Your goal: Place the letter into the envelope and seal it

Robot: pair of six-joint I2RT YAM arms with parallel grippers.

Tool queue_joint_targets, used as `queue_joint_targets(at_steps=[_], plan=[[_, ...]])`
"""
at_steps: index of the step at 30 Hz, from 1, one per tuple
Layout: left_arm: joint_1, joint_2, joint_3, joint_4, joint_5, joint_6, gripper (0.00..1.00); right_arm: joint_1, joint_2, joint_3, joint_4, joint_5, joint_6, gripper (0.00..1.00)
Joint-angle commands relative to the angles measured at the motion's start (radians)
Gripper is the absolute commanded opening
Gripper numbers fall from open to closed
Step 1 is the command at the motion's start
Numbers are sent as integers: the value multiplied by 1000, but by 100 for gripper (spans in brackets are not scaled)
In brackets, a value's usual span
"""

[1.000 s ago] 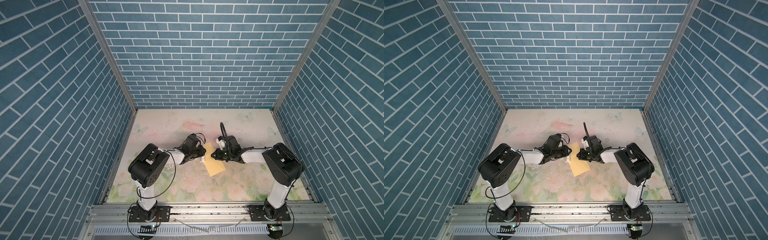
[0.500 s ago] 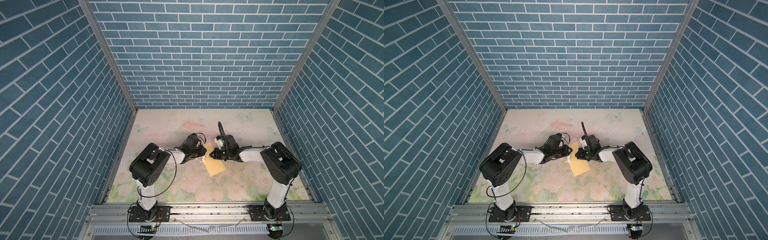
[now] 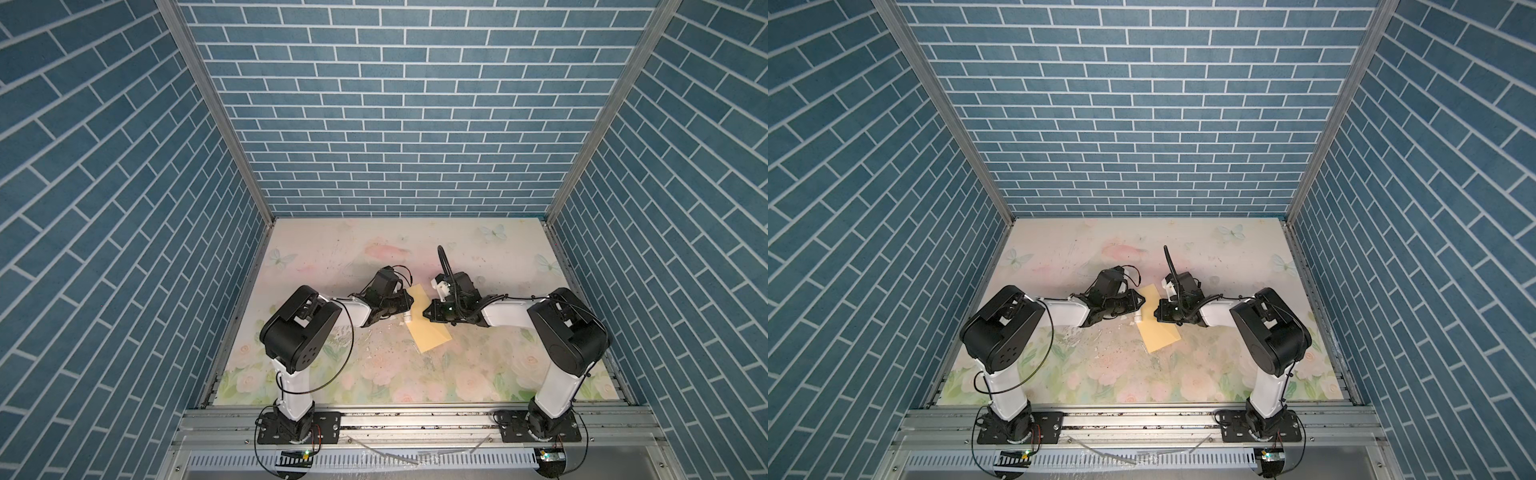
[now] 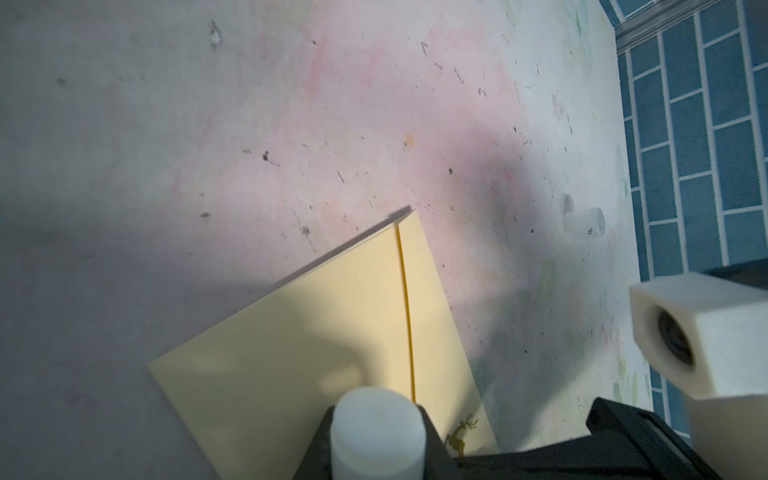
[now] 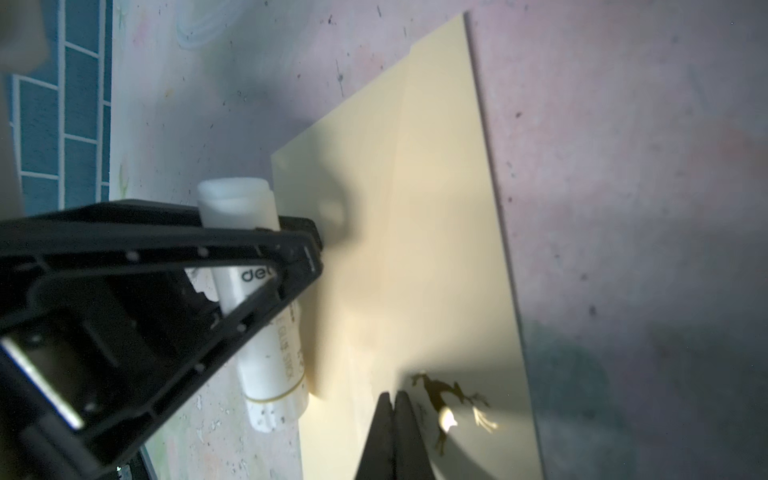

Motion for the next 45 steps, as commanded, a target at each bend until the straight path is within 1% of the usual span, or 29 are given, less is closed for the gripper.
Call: queue_joint_targets(at_steps=[1,10,16,21,31,45], plan=[[-3,41,7,-54,-33,6,0,4,2,-64,-152,54,-40,0],[-3,44,12,-58,-35,7,0,5,-63,-164,-181,72,-37,0],[-3,45,12,-57,-35,9,0,3,-103,-199,-199,97,-40,0],[-3,50,11,-52,-31,8,0,5,-73,-169,-185,99,-38,0],[-3,56,7,-40,-29,8,0,4,-7,-91,-115,62,0,0],[-3,62,5,-28,-25,5,0,11,99,17,-76,19,23,0]])
